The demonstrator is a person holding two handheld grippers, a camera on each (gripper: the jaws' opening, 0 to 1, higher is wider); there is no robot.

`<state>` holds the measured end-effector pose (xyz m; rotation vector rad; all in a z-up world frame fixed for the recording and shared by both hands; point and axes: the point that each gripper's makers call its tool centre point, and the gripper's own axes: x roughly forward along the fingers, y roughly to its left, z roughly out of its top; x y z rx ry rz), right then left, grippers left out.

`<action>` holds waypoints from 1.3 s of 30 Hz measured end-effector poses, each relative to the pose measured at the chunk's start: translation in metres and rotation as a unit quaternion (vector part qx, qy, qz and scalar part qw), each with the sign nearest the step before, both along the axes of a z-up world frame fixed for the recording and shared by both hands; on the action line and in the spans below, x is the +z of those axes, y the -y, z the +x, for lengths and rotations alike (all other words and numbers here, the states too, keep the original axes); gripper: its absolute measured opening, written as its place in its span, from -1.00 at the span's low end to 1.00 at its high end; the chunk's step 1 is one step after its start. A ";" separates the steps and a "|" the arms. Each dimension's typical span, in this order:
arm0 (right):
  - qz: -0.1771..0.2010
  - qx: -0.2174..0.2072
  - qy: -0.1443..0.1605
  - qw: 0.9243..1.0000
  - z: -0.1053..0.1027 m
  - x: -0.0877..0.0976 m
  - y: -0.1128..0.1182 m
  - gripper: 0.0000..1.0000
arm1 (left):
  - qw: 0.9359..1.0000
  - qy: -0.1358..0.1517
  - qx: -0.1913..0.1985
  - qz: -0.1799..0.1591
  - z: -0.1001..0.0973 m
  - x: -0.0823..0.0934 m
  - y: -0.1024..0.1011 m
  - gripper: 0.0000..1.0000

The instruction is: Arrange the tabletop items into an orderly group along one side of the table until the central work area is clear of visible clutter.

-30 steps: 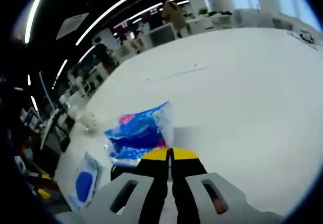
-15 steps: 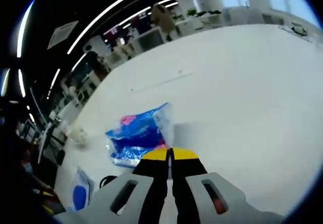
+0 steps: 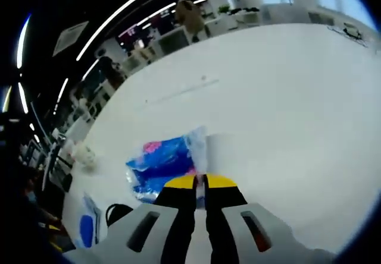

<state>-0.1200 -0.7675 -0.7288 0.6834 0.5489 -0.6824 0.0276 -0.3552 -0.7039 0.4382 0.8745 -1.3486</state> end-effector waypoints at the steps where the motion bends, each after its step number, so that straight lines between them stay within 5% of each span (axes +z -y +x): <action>1: 0.000 0.004 -0.001 1.000 0.000 -0.001 -0.003 -0.95 | 1.000 -0.003 0.004 -0.002 0.000 0.000 0.000 0.07; 23: -0.012 0.068 -0.013 0.998 0.006 0.013 -0.040 -0.78 | 1.000 0.002 -0.012 0.002 -0.006 -0.012 -0.020 0.08; 39: -0.033 0.185 -0.032 0.982 0.042 0.019 -0.094 -0.70 | 1.000 -0.003 -0.020 -0.010 -0.010 -0.011 -0.017 0.07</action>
